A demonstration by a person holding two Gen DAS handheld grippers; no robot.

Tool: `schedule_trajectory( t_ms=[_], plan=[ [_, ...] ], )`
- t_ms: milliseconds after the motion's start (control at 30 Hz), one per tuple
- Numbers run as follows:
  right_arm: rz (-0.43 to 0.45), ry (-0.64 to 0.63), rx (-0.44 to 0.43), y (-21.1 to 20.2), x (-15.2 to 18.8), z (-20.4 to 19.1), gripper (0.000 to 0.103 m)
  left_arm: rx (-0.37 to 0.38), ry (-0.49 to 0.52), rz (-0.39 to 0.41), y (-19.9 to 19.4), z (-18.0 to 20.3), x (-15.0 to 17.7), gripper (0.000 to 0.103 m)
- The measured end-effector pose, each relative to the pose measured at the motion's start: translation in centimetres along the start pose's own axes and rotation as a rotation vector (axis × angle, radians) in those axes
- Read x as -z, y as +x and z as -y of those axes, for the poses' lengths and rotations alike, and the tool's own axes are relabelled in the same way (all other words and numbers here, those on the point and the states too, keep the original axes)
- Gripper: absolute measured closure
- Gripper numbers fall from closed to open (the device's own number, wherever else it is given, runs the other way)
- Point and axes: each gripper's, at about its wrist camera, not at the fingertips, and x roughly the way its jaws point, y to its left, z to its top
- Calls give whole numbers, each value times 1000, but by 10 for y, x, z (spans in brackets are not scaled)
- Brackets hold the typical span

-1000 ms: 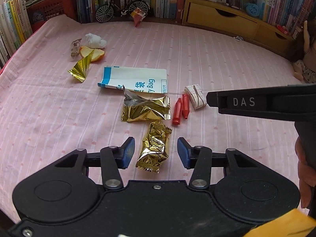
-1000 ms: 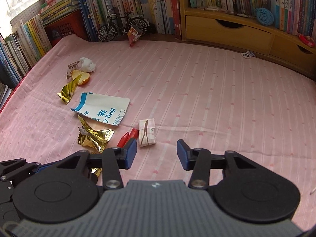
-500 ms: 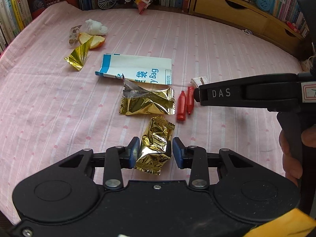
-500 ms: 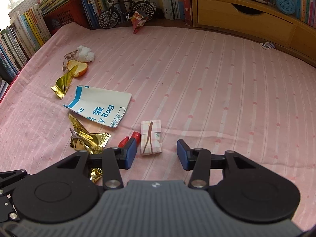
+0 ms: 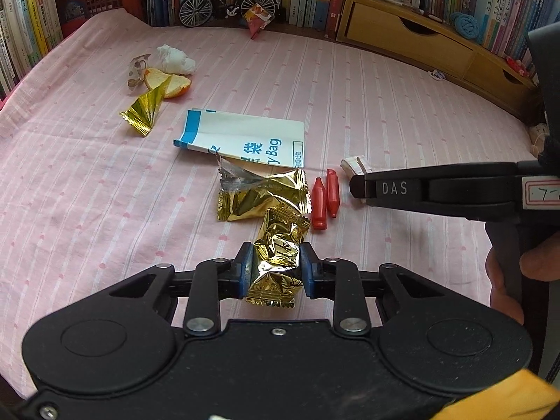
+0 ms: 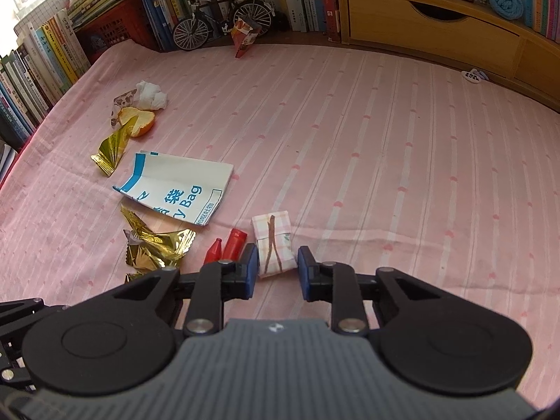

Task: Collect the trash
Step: 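Lift both held items and carry them toward the bed edge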

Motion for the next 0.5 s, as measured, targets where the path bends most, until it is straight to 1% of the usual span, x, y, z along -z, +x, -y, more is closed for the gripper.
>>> schedule_trajectory(
  t_ms=[233,500],
  plan=[
    [20,17,5,-11,5,2,73,-7,-33,26,-12,-3,0,77],
    [35,46,-3,-29,19,-2,73,-8,-64,42,-31,-9,13,77]
  ],
)
